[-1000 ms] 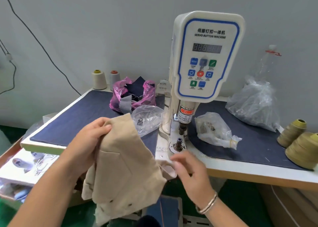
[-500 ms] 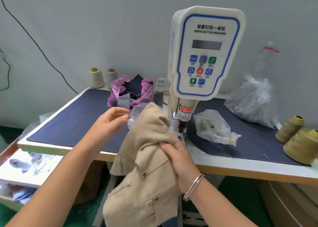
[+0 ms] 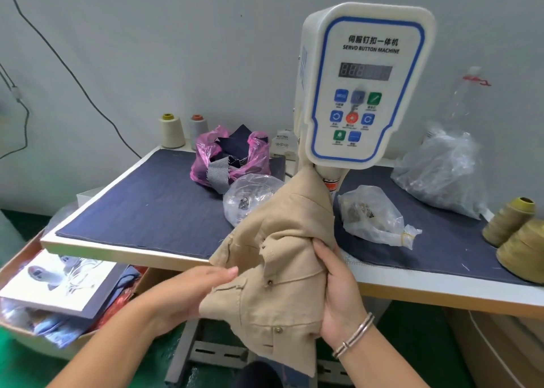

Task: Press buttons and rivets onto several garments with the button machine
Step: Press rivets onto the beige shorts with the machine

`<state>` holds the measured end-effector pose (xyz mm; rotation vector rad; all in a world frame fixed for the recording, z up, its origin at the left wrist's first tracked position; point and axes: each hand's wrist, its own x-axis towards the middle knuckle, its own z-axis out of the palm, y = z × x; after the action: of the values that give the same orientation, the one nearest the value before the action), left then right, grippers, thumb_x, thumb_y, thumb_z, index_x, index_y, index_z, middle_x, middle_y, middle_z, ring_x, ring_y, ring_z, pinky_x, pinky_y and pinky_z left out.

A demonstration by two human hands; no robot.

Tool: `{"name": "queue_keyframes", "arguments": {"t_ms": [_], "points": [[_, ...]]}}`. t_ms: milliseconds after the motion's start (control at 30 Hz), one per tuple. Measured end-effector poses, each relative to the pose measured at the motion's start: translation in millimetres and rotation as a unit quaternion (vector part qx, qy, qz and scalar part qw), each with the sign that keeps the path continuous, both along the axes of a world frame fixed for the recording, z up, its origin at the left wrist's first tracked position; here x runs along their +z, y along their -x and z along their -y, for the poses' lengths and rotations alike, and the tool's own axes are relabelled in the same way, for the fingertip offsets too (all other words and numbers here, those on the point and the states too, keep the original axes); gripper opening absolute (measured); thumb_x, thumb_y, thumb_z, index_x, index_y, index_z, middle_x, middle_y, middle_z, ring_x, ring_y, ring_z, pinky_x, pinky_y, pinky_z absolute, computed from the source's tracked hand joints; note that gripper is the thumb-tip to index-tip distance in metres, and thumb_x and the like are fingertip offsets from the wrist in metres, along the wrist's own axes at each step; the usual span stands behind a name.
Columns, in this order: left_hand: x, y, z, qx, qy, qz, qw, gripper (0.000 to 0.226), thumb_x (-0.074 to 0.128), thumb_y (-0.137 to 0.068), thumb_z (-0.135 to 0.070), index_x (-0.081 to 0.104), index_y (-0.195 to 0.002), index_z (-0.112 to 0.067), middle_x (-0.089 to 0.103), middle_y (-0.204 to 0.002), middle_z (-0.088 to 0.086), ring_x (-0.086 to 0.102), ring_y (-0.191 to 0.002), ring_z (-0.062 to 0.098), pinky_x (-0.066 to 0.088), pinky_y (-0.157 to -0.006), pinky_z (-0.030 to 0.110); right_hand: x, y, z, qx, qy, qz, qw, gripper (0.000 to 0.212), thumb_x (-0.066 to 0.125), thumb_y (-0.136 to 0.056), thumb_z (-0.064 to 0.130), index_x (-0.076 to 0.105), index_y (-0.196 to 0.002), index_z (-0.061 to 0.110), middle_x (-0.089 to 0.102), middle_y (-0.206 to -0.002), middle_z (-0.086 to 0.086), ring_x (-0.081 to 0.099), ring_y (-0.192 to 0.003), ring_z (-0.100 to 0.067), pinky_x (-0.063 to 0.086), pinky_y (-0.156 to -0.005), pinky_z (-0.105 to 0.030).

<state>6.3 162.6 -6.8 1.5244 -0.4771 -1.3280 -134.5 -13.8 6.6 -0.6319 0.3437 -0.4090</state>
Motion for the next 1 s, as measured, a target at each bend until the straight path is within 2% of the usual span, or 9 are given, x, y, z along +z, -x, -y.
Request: {"name": "queue_keyframes", "arguments": {"t_ms": [67, 167, 267, 367, 500, 600, 767, 900, 1000], "points": [[2, 0, 7, 0.084, 0.057, -0.047, 0.994, 0.054, 0.085, -0.066, -0.032, 0.068, -0.115, -0.019, 0.073, -0.109, 0.003, 0.07, -0.094, 0.017, 0.057, -0.07, 0.027, -4, 4, -3, -0.003, 0.019, 0.0, 1.0, 0.062, 0.074, -0.063, 0.026, 0.06, -0.123, 0.019, 0.067, -0.116, -0.013, 0.066, -0.105, -0.029, 0.054, -0.083, -0.042], [15, -2, 17, 0.196, 0.133, -0.079, 0.968, 0.063, 0.071, -0.064, 0.003, 0.058, -0.122, -0.018, 0.072, -0.109, 0.007, 0.071, -0.084, 0.019, 0.057, -0.069, 0.031, -12, 10, -8, -0.005, 0.032, 0.009, 0.999, 0.063, 0.073, -0.067, 0.023, 0.056, -0.127, 0.019, 0.064, -0.123, -0.014, 0.063, -0.111, -0.029, 0.053, -0.086, -0.042], [34, -1, 22, 0.26, 0.205, -0.086, 0.94, 0.053, 0.06, -0.066, 0.0, 0.062, -0.115, -0.022, 0.071, -0.085, 0.003, 0.063, -0.062, 0.013, 0.049, -0.065, 0.034, -16, 17, -10, 0.015, 0.019, 0.042, 0.999, 0.057, 0.067, -0.075, 0.014, 0.054, -0.13, 0.019, 0.063, -0.124, -0.013, 0.062, -0.112, -0.03, 0.055, -0.08, -0.038], [55, 1, 20, 0.252, 0.247, -0.047, 0.935, 0.047, 0.062, -0.072, -0.003, 0.064, -0.113, -0.026, 0.069, -0.083, 0.001, 0.064, -0.063, 0.014, 0.055, -0.06, 0.032, -22, 23, -6, 0.012, 0.131, -0.075, 0.989, 0.055, 0.07, -0.073, 0.015, 0.053, -0.125, 0.022, 0.07, -0.111, -0.005, 0.067, -0.102, -0.021, 0.056, -0.08, -0.034], [78, 2, 17, 0.263, 0.287, 0.016, 0.921, 0.043, 0.063, -0.072, -0.005, 0.071, -0.107, -0.029, 0.069, -0.077, 0.001, 0.066, -0.057, 0.013, 0.053, -0.047, 0.024, -21, 34, -3, 0.048, 0.375, -0.248, 0.892, 0.041, 0.069, -0.085, 0.018, 0.042, -0.109, 0.037, 0.064, -0.106, 0.008, 0.062, -0.091, -0.001, 0.05, -0.092, -0.028], [88, -1, 19, 0.253, 0.307, 0.055, 0.916, 0.046, 0.061, -0.07, 0.0, 0.073, -0.103, -0.031, 0.067, -0.072, 0.001, 0.062, -0.053, 0.011, 0.052, -0.048, 0.021, -12, 42, -5, -0.026, 0.494, -0.207, 0.844, 0.036, 0.067, -0.085, 0.017, 0.051, -0.102, 0.045, 0.06, -0.092, 0.011, 0.057, -0.079, 0.001, 0.046, -0.073, -0.011], [105, -6, 25, 0.098, 0.313, 0.159, 0.931, 0.051, 0.053, -0.07, 0.002, 0.07, -0.108, -0.026, 0.059, -0.068, 0.005, 0.054, -0.053, 0.013, 0.048, -0.051, 0.019, 19, 36, -6, -0.14, 0.628, -0.067, 0.762, 0.021, 0.058, -0.084, 0.019, 0.06, -0.093, 0.038, 0.055, -0.093, 0.016, 0.056, -0.087, -0.005, 0.043, -0.074, -0.009], [121, -10, 35, -0.065, 0.3, 0.206, 0.929, 0.042, 0.057, -0.069, -0.002, 0.07, -0.104, -0.022, 0.054, -0.068, 0.008, 0.048, -0.055, 0.014, 0.042, -0.049, 0.019, 34, 3, 10, 0.083, 0.547, 0.024, 0.833, 0.051, 0.06, -0.083, 0.023, 0.046, -0.13, 0.039, 0.046, -0.136, 0.023, 0.038, -0.13, 0.002, 0.032, -0.106, -0.017], [134, -12, 43, -0.093, 0.295, 0.244, 0.919, 0.037, 0.048, -0.067, 0.003, 0.072, -0.082, -0.021, 0.059, -0.07, 0.004, 0.054, -0.059, 0.011, 0.045, -0.052, 0.017, 27, -31, 23, 0.244, 0.551, 0.039, 0.797, 0.06, 0.057, -0.086, 0.05, 0.033, -0.14, 0.044, 0.044, -0.141, 0.018, 0.034, -0.136, -0.003, 0.022, -0.116, -0.043]]}}
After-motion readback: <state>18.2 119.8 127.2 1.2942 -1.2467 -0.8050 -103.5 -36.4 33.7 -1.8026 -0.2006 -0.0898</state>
